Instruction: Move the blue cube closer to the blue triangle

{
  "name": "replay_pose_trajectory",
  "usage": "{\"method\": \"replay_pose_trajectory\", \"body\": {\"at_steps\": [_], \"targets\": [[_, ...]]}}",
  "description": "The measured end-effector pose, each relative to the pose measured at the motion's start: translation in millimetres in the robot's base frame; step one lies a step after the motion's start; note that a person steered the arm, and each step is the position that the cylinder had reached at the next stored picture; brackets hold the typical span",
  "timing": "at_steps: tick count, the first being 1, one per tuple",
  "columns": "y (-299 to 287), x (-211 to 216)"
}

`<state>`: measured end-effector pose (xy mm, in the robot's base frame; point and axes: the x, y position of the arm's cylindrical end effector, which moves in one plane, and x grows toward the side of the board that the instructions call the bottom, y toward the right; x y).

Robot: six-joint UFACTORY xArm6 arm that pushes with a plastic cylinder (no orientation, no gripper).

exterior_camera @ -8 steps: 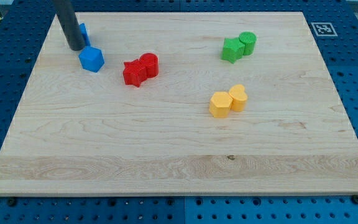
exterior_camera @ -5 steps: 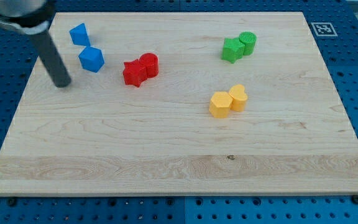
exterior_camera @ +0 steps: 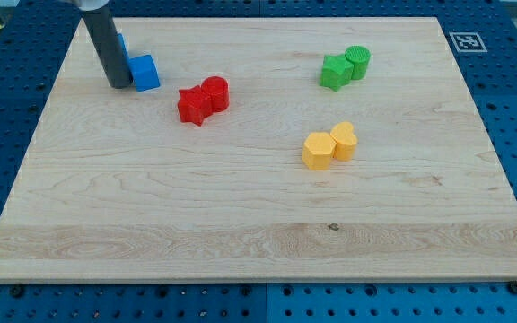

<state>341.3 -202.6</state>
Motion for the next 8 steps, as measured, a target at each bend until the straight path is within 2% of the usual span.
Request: {"method": "replay_pose_trajectory", "body": {"at_steps": [1, 2, 4, 5, 8], "targets": [[0.0, 33.8], [35.2, 49.4], [62.1, 36.6], [60.2, 10.3], [8.5, -23.8]]}}
